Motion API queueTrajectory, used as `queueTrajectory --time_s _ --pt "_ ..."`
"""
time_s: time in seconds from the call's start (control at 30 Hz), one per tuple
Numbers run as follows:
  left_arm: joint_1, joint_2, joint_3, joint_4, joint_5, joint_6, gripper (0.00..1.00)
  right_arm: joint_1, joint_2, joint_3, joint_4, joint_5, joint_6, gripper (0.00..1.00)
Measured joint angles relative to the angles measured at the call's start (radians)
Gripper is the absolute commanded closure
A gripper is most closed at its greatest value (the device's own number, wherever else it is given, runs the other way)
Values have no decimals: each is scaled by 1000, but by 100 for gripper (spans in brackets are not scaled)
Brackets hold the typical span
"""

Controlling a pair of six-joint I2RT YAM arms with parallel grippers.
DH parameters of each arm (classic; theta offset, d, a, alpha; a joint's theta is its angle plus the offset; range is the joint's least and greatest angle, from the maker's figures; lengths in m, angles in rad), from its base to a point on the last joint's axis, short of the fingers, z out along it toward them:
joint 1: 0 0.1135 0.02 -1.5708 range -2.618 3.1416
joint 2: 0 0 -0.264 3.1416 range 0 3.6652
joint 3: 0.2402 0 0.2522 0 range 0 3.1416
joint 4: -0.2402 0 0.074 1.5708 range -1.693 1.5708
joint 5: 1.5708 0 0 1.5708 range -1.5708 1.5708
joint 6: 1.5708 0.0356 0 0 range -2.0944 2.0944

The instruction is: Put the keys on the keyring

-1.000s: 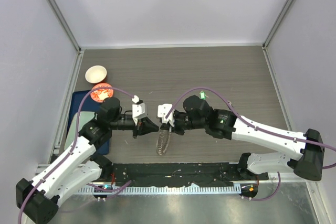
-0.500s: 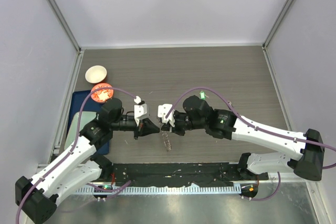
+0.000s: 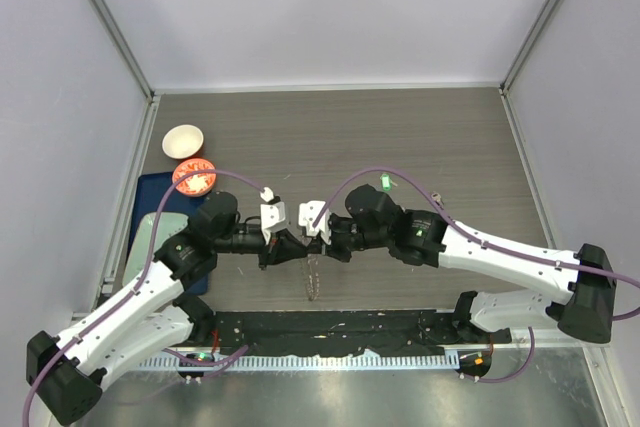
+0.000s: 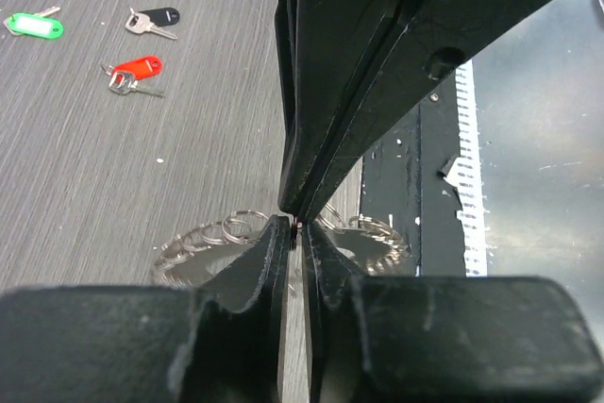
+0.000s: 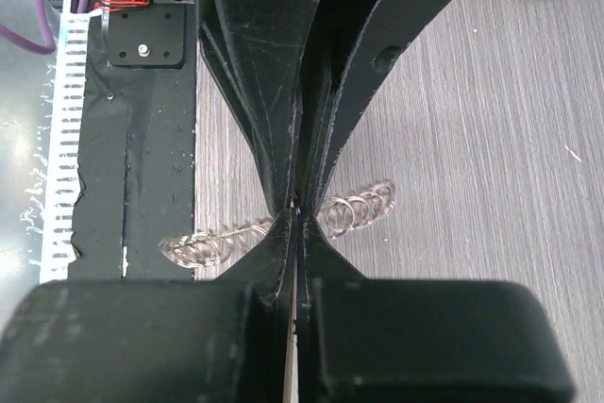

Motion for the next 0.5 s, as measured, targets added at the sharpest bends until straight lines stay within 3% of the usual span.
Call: queueTrajectory --time_s 0.07,0.2,0.33,0.47,0.5 --pt "-5 -2 -3 0 -5 0 85 0 0 -2 0 -2 4 99" --pt "-11 -2 -3 3 -17 -4 100 0 0 -3 1 -2 10 99" --pt "-12 -2 -6 2 -22 -15 100 0 -1 -11 9 -1 14 98" --pt "-17 -3 -9 2 -41 -24 100 0 -12 -36 39 14 37 75" --pt "-21 -6 -11 4 -53 -29 100 0 -17 -44 49 22 47 63"
